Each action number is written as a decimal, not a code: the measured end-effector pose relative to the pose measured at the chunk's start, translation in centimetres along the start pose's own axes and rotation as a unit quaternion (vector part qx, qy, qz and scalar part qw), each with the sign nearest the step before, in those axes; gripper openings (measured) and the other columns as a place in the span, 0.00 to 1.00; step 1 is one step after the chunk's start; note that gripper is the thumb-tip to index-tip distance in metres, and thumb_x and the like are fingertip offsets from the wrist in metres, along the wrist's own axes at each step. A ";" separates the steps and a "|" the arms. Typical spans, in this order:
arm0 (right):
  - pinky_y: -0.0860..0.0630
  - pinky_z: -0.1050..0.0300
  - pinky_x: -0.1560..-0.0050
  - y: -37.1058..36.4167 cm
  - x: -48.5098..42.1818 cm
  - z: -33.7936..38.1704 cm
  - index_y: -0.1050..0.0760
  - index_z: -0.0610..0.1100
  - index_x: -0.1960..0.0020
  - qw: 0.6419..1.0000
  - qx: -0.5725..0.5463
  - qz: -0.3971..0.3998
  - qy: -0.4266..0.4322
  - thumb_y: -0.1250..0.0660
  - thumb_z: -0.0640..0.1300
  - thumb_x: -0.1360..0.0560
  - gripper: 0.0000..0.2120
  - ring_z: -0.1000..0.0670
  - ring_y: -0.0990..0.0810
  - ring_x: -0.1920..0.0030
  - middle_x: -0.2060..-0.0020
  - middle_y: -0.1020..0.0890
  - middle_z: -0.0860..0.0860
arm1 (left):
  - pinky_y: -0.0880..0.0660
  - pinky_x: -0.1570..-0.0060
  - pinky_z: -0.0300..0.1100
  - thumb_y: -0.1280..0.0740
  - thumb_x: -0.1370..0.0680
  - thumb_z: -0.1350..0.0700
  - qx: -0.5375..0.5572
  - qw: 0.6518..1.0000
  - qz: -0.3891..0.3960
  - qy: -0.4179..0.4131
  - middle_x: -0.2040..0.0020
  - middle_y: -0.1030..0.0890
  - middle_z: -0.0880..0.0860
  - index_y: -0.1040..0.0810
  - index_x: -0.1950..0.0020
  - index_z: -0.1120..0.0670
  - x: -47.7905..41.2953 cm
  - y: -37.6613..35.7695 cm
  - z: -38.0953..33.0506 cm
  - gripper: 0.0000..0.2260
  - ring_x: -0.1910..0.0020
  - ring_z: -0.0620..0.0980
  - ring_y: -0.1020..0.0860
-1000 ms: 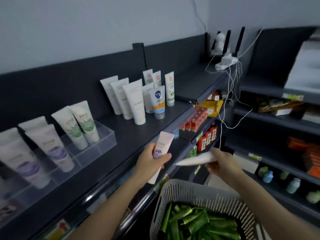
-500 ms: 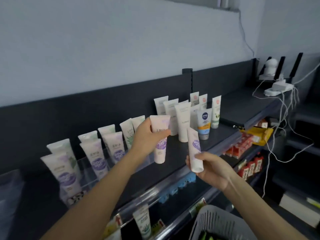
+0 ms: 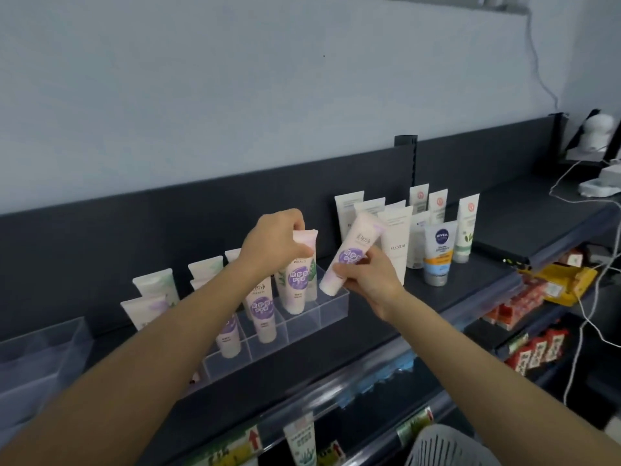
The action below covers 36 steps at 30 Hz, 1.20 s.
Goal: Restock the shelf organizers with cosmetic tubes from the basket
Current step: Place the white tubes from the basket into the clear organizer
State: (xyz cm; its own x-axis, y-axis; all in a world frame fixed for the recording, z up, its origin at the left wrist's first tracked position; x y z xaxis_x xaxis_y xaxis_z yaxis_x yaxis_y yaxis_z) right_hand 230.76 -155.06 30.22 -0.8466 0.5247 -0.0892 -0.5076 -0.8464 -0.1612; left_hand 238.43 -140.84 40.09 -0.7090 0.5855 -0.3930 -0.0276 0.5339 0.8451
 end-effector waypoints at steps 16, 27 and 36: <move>0.21 0.53 0.53 -1.6 -3.5 -2.7 0.22 0.42 0.53 0.945 0.319 0.044 0.055 0.24 0.39 0.35 0.13 0.50 0.19 0.56 0.57 0.17 0.49 | 0.25 0.63 0.46 0.28 0.28 0.52 -0.092 0.995 0.043 -0.004 0.62 0.23 0.50 0.27 0.59 0.53 -0.1 -1.3 2.0 0.10 0.64 0.49 0.23; 0.22 0.53 0.50 -1.6 -3.3 -2.3 0.23 0.41 0.50 0.937 0.338 0.056 0.071 0.25 0.38 0.33 0.13 0.49 0.19 0.53 0.54 0.17 0.48 | 0.24 0.58 0.40 0.28 0.27 0.52 -0.073 0.996 0.043 0.011 0.46 0.20 0.50 0.25 0.44 0.52 0.7 -1.3 1.9 0.14 0.53 0.48 0.21; 0.24 0.55 0.46 0.3 -0.4 -0.9 0.35 0.44 0.31 0.957 0.282 0.005 0.065 0.23 0.42 0.34 0.35 0.52 0.24 0.44 0.45 0.24 0.51 | 0.30 0.47 0.42 0.28 0.27 0.51 -0.106 0.989 -0.076 -0.074 0.41 0.23 0.52 0.24 0.40 0.53 3.2 0.1 -0.9 0.17 0.43 0.50 0.27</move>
State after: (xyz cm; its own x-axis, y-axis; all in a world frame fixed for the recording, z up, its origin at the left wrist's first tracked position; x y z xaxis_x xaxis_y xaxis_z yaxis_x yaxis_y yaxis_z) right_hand 231.11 -155.46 29.28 -0.8435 0.4919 -0.2159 -0.5362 -0.7464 0.3941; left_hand 235.51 -139.52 39.23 -0.5744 0.6006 -0.5562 -0.2836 0.4913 0.8235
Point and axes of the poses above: each hand's wrist, its own x-axis away from the middle knuckle, its own y-axis out of the back of the hand, z = x × y, the point moved 7 cm from there along -x, towards the middle knuckle
